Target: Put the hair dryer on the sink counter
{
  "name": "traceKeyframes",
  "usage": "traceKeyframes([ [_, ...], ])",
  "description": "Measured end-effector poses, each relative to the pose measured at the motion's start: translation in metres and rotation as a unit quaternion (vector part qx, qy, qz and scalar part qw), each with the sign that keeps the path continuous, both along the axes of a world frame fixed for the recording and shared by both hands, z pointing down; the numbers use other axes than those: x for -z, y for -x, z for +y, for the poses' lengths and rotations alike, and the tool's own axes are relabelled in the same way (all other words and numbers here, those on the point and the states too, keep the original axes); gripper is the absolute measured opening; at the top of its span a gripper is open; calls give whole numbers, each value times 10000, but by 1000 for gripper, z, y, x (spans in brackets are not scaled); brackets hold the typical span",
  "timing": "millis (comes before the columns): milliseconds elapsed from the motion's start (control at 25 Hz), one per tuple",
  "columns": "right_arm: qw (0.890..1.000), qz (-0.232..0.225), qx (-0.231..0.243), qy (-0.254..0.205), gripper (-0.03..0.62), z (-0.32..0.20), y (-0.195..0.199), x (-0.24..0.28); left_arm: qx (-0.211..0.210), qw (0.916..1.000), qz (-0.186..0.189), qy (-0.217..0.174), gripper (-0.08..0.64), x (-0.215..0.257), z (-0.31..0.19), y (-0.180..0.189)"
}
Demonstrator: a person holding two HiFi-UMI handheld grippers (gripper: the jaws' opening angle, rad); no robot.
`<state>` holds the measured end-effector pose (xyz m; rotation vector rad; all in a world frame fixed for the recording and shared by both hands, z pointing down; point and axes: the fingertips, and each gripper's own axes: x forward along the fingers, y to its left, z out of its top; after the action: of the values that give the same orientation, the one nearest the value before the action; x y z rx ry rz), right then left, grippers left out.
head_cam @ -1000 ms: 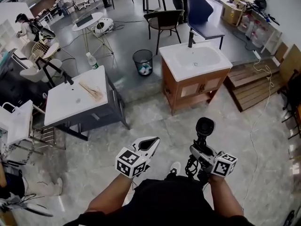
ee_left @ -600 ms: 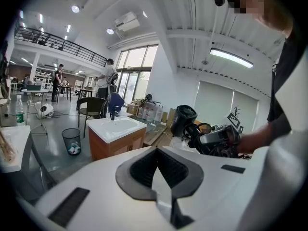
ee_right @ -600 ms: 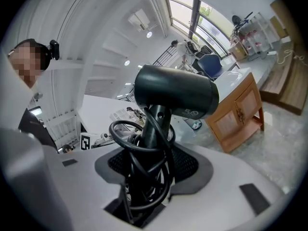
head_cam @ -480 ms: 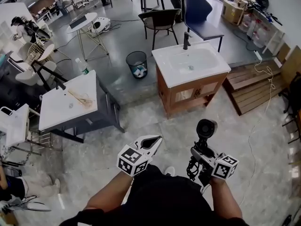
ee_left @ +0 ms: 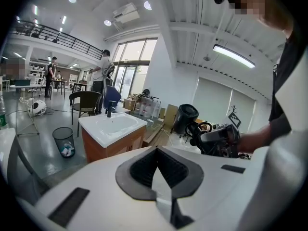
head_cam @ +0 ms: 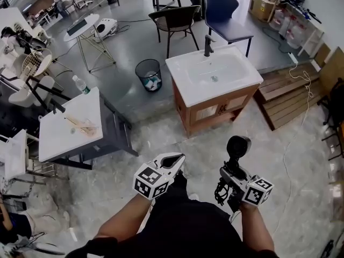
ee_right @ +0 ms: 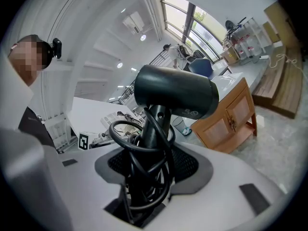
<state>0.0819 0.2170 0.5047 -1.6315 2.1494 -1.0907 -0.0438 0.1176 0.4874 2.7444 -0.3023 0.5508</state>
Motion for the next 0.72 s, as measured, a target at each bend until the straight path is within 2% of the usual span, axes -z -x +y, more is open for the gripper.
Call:
traceKeyframes([
  [440, 9996, 149, -241, 13, 207, -130, -51, 12, -116, 9997, 185, -102, 0, 11, -144, -53],
  [720, 9989, 303, -340, -78, 207, -210, -67, 21, -285, 9993, 221, -123, 0, 13, -221, -67],
])
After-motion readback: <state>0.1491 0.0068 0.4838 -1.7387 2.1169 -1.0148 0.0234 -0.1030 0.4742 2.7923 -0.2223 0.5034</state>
